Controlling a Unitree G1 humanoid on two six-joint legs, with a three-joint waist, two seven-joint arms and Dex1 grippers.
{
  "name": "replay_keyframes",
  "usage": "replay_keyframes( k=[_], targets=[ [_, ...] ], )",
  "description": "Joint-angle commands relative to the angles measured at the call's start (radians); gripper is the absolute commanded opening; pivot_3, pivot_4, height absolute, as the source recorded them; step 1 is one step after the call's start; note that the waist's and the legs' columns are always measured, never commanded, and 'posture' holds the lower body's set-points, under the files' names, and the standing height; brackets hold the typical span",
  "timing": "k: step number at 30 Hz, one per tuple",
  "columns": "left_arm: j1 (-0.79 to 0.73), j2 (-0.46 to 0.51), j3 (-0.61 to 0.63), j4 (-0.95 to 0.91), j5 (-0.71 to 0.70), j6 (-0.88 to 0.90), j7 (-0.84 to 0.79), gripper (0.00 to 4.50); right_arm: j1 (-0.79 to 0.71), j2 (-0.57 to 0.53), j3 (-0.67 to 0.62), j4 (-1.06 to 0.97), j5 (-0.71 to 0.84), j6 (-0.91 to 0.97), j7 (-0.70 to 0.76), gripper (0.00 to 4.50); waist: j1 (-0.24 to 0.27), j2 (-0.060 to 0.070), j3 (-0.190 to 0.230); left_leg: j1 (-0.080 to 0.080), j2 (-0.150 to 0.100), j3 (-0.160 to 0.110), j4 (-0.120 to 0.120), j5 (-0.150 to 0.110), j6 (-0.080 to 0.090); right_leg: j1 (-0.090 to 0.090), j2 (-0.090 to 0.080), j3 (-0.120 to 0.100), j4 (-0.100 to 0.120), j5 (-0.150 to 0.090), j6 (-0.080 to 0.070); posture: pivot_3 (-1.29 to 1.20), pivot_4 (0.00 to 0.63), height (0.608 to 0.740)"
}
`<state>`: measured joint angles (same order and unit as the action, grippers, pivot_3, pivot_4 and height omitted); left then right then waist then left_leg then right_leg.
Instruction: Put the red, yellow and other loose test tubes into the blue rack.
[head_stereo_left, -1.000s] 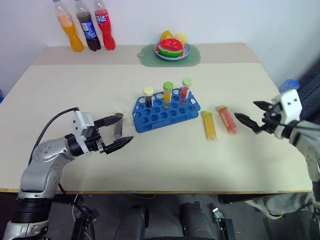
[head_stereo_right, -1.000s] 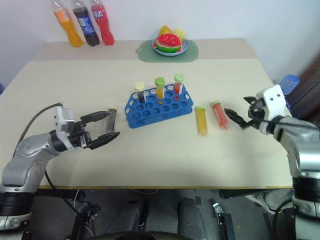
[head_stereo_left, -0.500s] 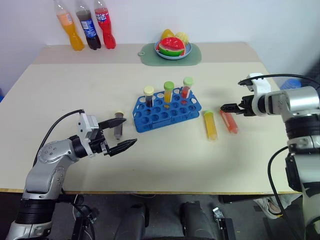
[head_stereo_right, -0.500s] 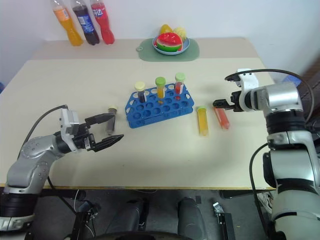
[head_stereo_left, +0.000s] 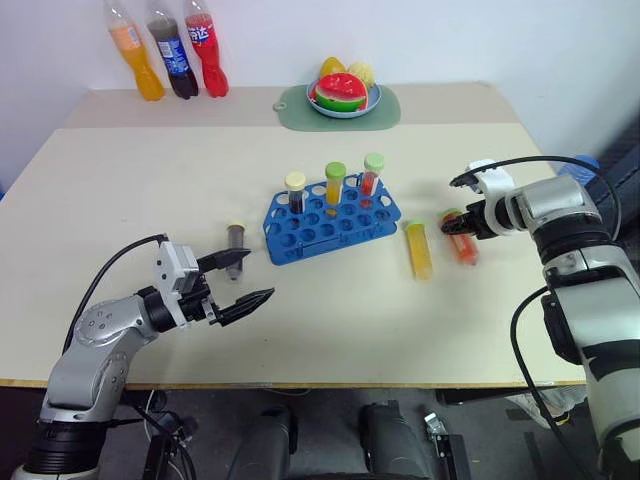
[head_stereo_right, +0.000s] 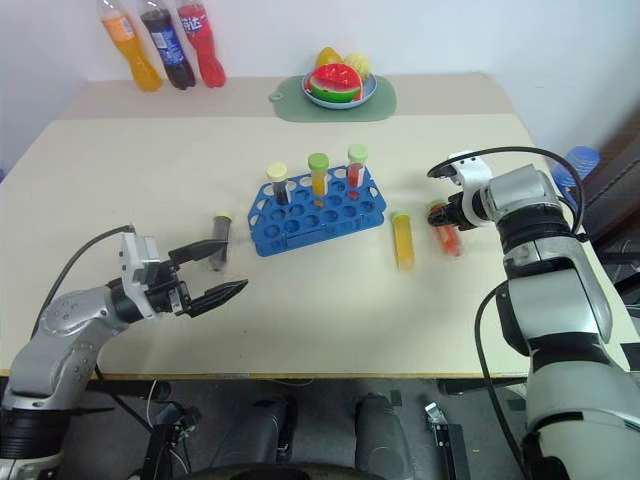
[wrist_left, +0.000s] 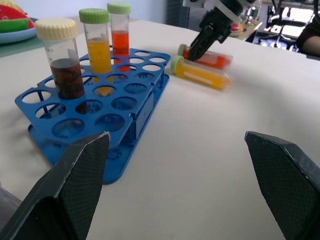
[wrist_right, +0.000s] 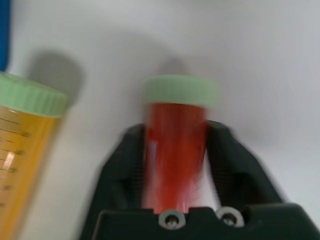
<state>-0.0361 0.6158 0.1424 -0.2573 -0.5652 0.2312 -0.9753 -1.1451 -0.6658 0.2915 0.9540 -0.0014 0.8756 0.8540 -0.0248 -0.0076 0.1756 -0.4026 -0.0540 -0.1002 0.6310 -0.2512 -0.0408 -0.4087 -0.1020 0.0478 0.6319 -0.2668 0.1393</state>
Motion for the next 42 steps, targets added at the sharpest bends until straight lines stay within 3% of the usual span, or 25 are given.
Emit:
replay_keyframes(
  k=[1,7,9,12,17,22,26,42],
  targets=[
    [0.005,0.003,0.029,-0.025,-0.012,-0.009,0.005,4.50,-0.007,0.000,0.009,0.001,-0.026,-0.012,0.060,0.81,0.000,0.000,0.000,0.000,0.000,0.000,0.000,0.000,0.000,0.000,0.000,0.000,0.000,0.000,0.000,0.00,0.150,0.740],
    [0.007,-0.010,0.025,-0.021,-0.010,-0.016,0.013,4.50,0.059,-0.075,-0.136,-0.153,0.045,-0.124,0.109,0.81,0.003,0.001,0.000,0.000,0.000,0.000,0.000,0.000,0.000,0.000,0.000,0.000,0.000,0.000,0.000,0.00,0.150,0.740],
    [0.008,-0.013,0.025,-0.018,-0.009,-0.020,0.013,4.50,0.148,-0.070,-0.285,-0.309,0.175,-0.211,0.155,0.81,0.006,0.001,0.000,-0.001,0.000,0.000,0.000,0.000,0.000,0.000,0.000,0.000,0.000,0.000,0.000,0.00,0.150,0.740],
    [0.002,-0.014,0.029,0.005,-0.003,-0.031,0.010,4.50,0.349,0.027,-0.464,-0.602,0.302,-0.471,0.116,0.81,0.004,0.000,0.000,-0.001,0.000,-0.001,-0.001,0.000,0.000,0.000,0.000,0.000,0.000,0.000,0.000,0.00,0.150,0.740],
    [-0.017,-0.008,0.032,0.032,-0.002,-0.037,0.003,4.50,0.532,0.248,-0.525,-0.844,0.356,-0.623,-0.080,0.81,0.002,0.001,0.000,0.000,0.001,-0.001,0.001,0.000,-0.001,0.000,0.001,0.000,0.002,0.000,0.000,0.00,0.150,0.740],
    [-0.051,0.002,0.033,0.070,0.003,-0.046,-0.019,4.50,0.525,0.455,-0.505,-0.745,0.305,-0.863,-0.258,0.81,0.002,0.001,0.000,0.000,0.001,-0.004,0.001,0.001,-0.003,-0.001,0.001,0.001,0.003,0.000,0.000,0.00,0.150,0.740],
    [-0.061,-0.002,0.037,0.075,0.003,-0.046,-0.020,4.50,0.473,0.524,-0.506,-0.637,0.313,-0.960,-0.300,0.81,0.002,0.001,0.000,0.000,0.000,-0.005,0.001,0.002,-0.003,-0.001,0.001,0.001,0.003,0.000,0.000,0.00,0.150,0.740],
    [0.004,-0.013,0.063,0.015,-0.003,-0.044,0.023,4.50,0.501,0.563,-0.432,-0.363,0.260,-1.186,-0.287,0.81,-0.022,0.001,0.000,0.006,0.001,-0.006,-0.003,0.002,-0.004,0.002,0.003,0.001,0.004,0.000,-0.001,0.00,0.150,0.740]
  ],
)
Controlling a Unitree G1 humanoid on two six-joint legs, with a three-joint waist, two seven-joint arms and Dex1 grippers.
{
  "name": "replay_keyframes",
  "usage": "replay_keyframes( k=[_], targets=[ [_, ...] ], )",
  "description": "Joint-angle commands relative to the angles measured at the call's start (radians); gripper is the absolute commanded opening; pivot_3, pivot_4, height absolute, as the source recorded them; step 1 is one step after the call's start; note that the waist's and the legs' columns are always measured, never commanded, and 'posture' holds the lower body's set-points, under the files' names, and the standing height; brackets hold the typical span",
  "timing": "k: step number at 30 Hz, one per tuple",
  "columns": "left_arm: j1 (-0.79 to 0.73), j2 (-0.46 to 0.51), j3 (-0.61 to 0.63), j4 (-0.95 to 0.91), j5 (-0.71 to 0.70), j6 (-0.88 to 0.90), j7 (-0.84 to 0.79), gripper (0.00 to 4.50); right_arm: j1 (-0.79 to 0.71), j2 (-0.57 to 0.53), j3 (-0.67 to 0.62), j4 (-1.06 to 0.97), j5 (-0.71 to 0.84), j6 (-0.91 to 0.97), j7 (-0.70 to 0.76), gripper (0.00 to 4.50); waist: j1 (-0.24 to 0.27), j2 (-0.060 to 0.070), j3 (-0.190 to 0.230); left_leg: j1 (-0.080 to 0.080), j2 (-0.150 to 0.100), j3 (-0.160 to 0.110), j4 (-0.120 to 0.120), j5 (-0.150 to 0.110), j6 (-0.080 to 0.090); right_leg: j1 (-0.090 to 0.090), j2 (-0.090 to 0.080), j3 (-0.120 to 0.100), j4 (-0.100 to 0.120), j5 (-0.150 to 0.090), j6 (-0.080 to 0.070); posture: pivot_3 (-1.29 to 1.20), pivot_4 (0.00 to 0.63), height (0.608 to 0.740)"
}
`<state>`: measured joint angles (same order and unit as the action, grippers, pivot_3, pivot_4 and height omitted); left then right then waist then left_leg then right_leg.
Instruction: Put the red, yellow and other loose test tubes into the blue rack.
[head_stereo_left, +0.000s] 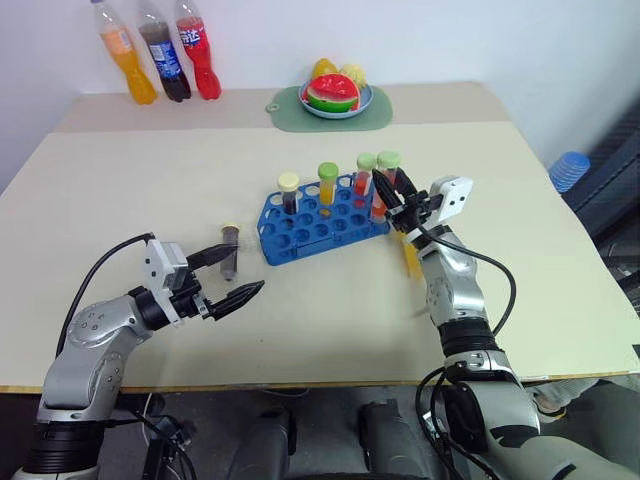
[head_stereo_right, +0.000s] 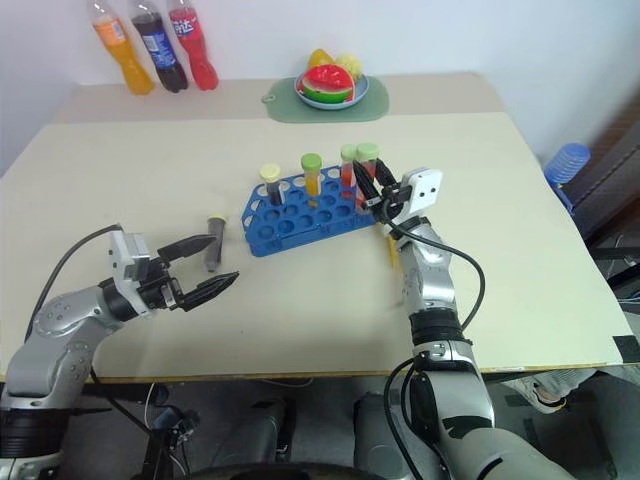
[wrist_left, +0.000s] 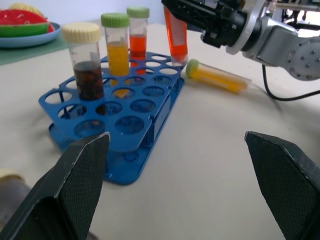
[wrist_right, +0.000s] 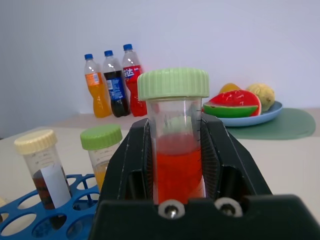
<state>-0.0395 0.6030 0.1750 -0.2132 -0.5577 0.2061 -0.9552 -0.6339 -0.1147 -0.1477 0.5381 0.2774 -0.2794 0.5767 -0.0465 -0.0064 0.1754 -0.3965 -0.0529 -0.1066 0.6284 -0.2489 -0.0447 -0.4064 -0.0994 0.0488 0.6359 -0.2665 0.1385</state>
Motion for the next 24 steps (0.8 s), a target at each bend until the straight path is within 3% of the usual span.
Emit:
replay_keyframes(
  k=[1,13,20,21,24],
  targets=[
    [0.007,-0.001,0.031,-0.030,-0.011,-0.020,0.004,4.50,-0.018,0.013,0.010,0.074,-0.023,-0.045,-0.012,0.81,0.000,0.000,0.000,0.002,0.000,0.000,0.000,0.000,0.000,0.002,0.000,0.000,0.000,0.000,0.000,0.00,0.150,0.740],
    [0.019,-0.010,0.031,-0.044,-0.011,-0.019,0.008,4.50,-0.078,0.038,0.005,0.224,-0.006,-0.133,0.022,0.81,-0.004,0.000,0.000,0.004,0.001,0.001,-0.001,0.000,0.000,0.004,0.001,0.001,0.000,0.000,0.000,0.00,0.150,0.740],
    [0.016,-0.019,0.022,-0.041,-0.008,-0.019,0.010,4.50,-0.053,0.014,0.042,0.164,-0.079,-0.191,-0.005,4.25,-0.010,0.000,0.000,0.004,0.001,0.001,-0.001,0.000,0.000,0.003,0.001,0.001,0.000,0.000,0.000,0.00,0.150,0.740],
    [0.014,-0.020,0.019,-0.037,-0.005,-0.021,0.010,4.50,-0.039,-0.001,0.057,0.122,-0.081,-0.166,0.016,4.44,-0.010,0.000,0.000,0.004,0.001,0.001,-0.001,0.000,0.000,0.003,0.001,0.001,0.000,0.000,0.000,0.00,0.150,0.740],
    [0.011,-0.024,0.014,-0.030,0.002,-0.028,0.011,4.50,0.010,-0.051,0.086,-0.017,-0.083,-0.072,0.045,4.44,-0.002,0.000,0.000,0.004,0.001,0.000,-0.001,0.000,0.000,0.003,0.001,0.001,0.000,0.000,0.000,0.00,0.150,0.740]
  ],
)
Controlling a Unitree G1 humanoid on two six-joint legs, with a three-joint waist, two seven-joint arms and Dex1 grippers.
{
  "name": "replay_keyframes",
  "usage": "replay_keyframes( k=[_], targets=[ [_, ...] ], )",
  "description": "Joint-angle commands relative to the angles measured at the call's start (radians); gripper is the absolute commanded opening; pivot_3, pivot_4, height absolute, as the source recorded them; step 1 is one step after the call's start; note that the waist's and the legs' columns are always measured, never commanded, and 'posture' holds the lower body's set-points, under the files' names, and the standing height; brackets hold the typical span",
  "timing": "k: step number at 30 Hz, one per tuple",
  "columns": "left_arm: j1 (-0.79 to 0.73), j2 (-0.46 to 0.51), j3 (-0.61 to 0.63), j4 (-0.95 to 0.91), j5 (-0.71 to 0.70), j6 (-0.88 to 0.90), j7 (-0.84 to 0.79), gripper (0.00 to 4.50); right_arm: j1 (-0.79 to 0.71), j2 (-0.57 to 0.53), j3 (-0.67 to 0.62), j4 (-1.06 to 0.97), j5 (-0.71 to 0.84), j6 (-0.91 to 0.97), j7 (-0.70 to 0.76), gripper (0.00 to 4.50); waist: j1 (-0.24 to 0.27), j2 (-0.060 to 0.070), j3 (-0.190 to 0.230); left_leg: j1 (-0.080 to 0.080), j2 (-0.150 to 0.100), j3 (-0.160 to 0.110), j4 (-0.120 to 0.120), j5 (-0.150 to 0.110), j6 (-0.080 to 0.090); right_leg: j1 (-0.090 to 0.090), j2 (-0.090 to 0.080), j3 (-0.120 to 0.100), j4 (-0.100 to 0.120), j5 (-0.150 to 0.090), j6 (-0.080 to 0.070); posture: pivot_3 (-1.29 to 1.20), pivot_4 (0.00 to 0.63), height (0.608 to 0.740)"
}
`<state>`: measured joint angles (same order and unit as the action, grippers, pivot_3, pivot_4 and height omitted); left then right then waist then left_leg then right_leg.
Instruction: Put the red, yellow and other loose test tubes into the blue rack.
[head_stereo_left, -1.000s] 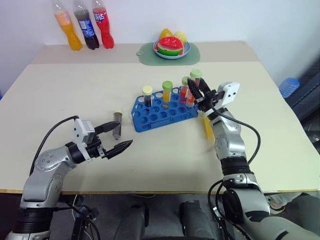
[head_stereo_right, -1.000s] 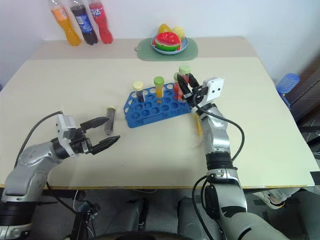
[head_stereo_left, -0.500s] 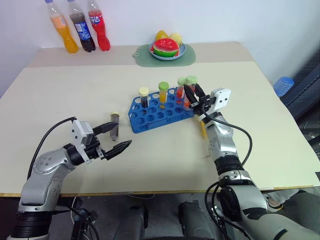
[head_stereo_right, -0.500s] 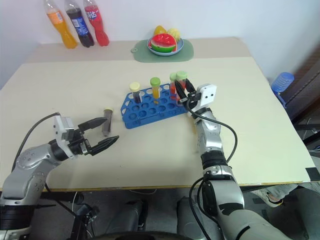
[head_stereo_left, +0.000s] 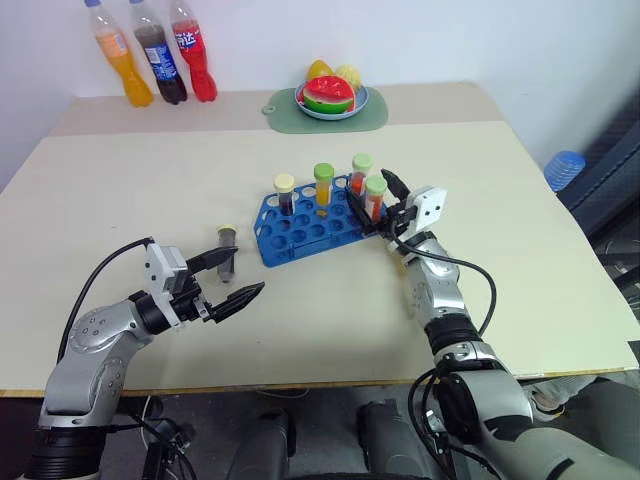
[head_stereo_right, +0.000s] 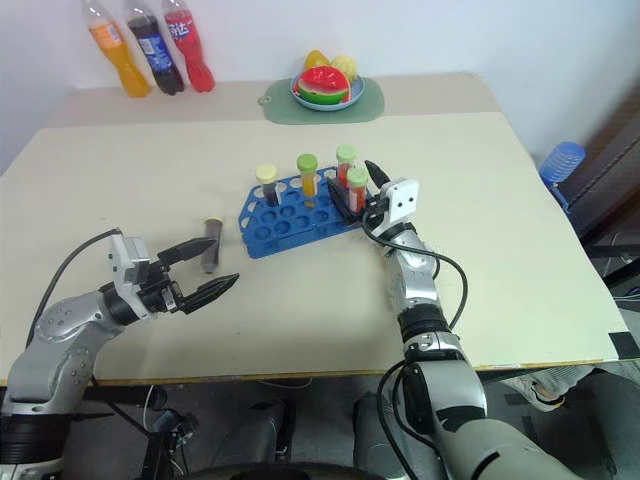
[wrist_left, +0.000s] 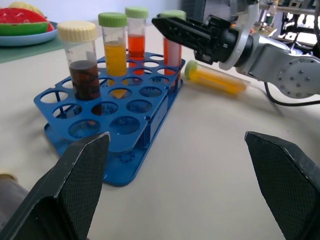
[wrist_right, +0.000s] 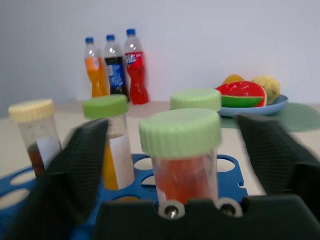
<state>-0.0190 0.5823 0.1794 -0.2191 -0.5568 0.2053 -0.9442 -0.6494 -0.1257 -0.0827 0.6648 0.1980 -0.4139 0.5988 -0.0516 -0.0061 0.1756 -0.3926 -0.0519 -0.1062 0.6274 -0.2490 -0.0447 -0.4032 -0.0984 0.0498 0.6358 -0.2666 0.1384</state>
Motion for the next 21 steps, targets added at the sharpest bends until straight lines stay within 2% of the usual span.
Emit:
replay_keyframes(
  k=[1,3,5,7,11,13,16,21],
  targets=[
    [-0.009,-0.005,0.008,-0.023,0.003,-0.028,0.001,4.50,0.048,-0.065,0.029,-0.204,-0.006,0.110,0.026,4.44,0.007,0.000,0.000,0.000,0.000,0.000,0.000,0.000,0.000,0.000,0.000,0.000,0.000,0.000,0.000,0.00,0.150,0.740],
    [-0.009,-0.008,0.005,-0.022,0.005,-0.031,0.002,4.50,0.106,-0.135,0.041,-0.358,-0.016,0.242,0.029,4.44,0.010,0.000,0.000,0.000,0.000,0.000,0.000,0.000,0.000,0.000,0.000,0.000,0.000,0.000,0.000,0.00,0.150,0.740],
    [-0.009,-0.014,0.001,-0.016,0.009,-0.034,0.005,4.50,0.190,-0.263,0.042,-0.592,-0.001,0.540,0.038,4.44,0.018,0.000,0.000,-0.001,0.000,0.000,0.001,0.000,0.000,0.000,0.000,0.000,-0.001,0.000,0.000,0.00,0.150,0.740],
    [-0.008,-0.016,-0.006,-0.008,0.018,-0.043,0.005,4.50,0.233,-0.364,0.035,-0.748,0.035,0.753,0.052,4.44,0.029,0.000,0.000,-0.002,-0.001,0.000,0.001,0.000,0.001,0.000,-0.001,0.000,-0.002,0.000,0.000,0.00,0.150,0.740],
    [-0.016,-0.028,-0.021,0.010,0.028,-0.051,-0.003,4.50,0.163,-0.539,0.019,-0.878,0.142,1.360,0.038,4.44,0.026,0.001,0.000,-0.001,0.000,0.001,0.001,0.000,0.001,0.000,-0.001,0.000,-0.002,0.000,-0.001,0.00,0.150,0.740],
    [-0.023,-0.034,-0.029,0.018,0.034,-0.055,-0.008,4.50,0.098,-0.560,0.007,-0.875,0.174,1.537,0.015,4.44,0.028,0.001,0.000,-0.001,0.001,0.001,0.001,0.000,0.001,0.000,0.000,0.000,-0.002,0.001,-0.002,0.00,0.150,0.740],
    [-0.039,-0.041,-0.056,0.035,0.047,-0.063,-0.022,4.50,-0.079,-0.549,-0.003,-0.756,0.198,1.787,-0.016,4.44,0.031,0.001,0.000,-0.002,0.001,0.002,0.001,-0.001,0.001,0.000,0.000,0.000,-0.003,0.001,-0.002,0.00,0.150,0.740],
    [-0.059,-0.044,-0.082,0.049,0.068,-0.076,-0.031,4.50,-0.268,-0.470,0.008,-0.572,0.176,1.990,-0.088,4.44,0.035,0.001,0.000,-0.004,0.001,0.002,0.001,-0.001,0.002,-0.001,0.000,0.000,-0.005,0.001,-0.002,0.00,0.150,0.740]
  ],
)
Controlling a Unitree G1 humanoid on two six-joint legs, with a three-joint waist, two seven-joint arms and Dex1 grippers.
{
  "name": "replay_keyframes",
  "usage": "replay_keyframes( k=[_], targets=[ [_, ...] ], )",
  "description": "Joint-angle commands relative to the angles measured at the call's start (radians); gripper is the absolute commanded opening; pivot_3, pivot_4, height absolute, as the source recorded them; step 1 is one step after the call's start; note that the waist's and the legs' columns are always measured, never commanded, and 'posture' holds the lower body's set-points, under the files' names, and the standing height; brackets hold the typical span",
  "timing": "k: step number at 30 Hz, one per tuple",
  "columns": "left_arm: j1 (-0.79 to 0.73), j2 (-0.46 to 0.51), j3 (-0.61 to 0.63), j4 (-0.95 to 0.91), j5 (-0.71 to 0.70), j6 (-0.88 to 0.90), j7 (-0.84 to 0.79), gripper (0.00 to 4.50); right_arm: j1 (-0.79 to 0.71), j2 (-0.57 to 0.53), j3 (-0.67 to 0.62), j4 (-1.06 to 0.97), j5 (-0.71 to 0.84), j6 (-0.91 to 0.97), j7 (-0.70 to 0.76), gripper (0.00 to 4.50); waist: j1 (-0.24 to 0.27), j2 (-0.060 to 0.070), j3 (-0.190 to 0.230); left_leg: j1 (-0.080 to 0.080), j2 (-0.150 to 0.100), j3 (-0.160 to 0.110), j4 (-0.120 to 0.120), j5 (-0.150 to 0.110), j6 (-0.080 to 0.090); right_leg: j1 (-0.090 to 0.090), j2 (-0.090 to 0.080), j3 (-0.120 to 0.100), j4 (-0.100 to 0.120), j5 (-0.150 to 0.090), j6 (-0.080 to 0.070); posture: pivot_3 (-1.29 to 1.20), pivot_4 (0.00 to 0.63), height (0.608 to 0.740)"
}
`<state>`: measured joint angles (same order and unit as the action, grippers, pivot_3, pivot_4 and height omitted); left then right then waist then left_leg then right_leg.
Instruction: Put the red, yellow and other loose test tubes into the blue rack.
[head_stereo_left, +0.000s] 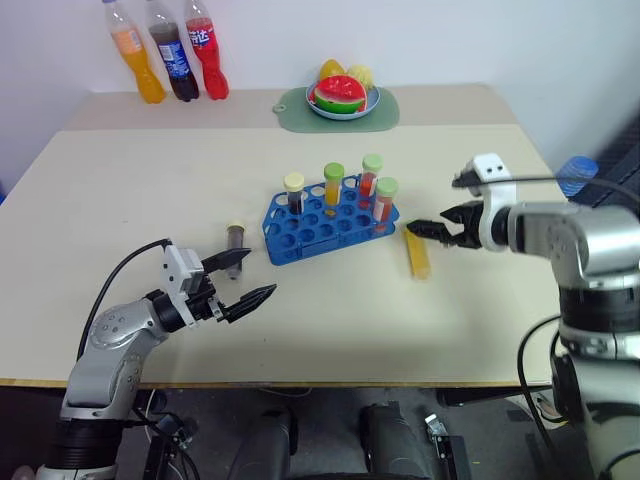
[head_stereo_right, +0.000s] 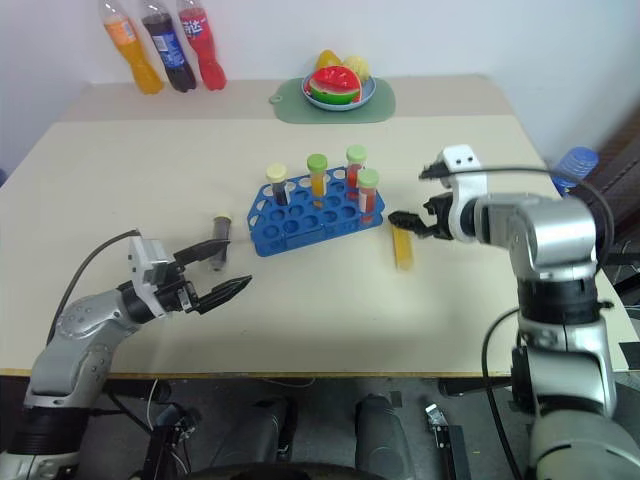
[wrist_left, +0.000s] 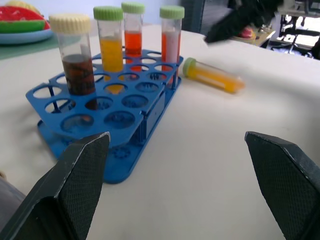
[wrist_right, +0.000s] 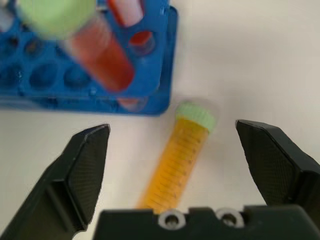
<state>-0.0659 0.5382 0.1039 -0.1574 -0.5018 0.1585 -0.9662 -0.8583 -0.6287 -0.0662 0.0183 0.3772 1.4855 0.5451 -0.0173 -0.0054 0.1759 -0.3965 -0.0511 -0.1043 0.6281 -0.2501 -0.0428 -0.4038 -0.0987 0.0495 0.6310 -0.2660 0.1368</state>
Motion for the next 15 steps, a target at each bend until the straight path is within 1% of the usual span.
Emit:
replay_keyframes(
  k=[1,6,9,13,14,15],
  targets=[
    [-0.014,0.003,-0.014,-0.015,0.023,-0.035,-0.012,4.50,-0.083,0.044,-0.003,0.110,-0.013,0.110,-0.050,4.44,0.002,0.000,0.000,-0.002,0.000,0.000,0.000,0.000,0.000,-0.001,0.000,0.000,0.000,0.000,0.000,0.00,0.150,0.740],
    [-0.007,-0.002,-0.039,-0.075,0.038,-0.033,0.002,4.50,-0.128,0.053,0.060,0.239,-0.044,0.087,-0.082,4.44,0.003,0.000,0.000,-0.011,-0.002,0.000,0.004,0.000,0.000,-0.009,-0.001,-0.001,0.001,0.000,0.001,0.00,0.150,0.740],
    [0.001,-0.001,-0.043,-0.107,0.034,-0.023,0.016,4.50,-0.126,0.056,0.122,0.306,-0.072,0.019,-0.084,4.44,0.000,0.000,0.000,-0.011,-0.002,0.001,0.003,0.000,0.000,-0.009,-0.001,-0.001,0.001,0.000,0.001,0.00,0.150,0.740],
    [0.020,0.001,-0.041,-0.139,0.029,-0.014,0.032,4.50,-0.115,0.056,0.211,0.361,-0.093,-0.061,-0.049,4.44,-0.011,-0.001,-0.001,-0.010,-0.001,0.002,0.004,0.000,0.000,-0.009,0.000,-0.001,0.002,0.000,0.001,0.00,0.150,0.740],
    [0.024,0.002,-0.039,-0.143,0.028,-0.013,0.036,4.50,-0.113,0.054,0.228,0.368,-0.094,-0.074,-0.035,3.90,-0.014,-0.001,-0.001,-0.010,-0.001,0.002,0.004,0.000,0.000,-0.008,0.000,-0.001,0.002,0.000,0.001,0.00,0.150,0.740],
    [0.028,0.003,-0.038,-0.146,0.028,-0.012,0.039,4.50,-0.110,0.052,0.243,0.371,-0.096,-0.084,-0.023,3.57,-0.017,-0.002,-0.001,-0.009,-0.001,0.002,0.004,0.000,0.000,-0.007,0.000,-0.001,0.002,0.000,0.001,0.00,0.150,0.740]
  ],
)
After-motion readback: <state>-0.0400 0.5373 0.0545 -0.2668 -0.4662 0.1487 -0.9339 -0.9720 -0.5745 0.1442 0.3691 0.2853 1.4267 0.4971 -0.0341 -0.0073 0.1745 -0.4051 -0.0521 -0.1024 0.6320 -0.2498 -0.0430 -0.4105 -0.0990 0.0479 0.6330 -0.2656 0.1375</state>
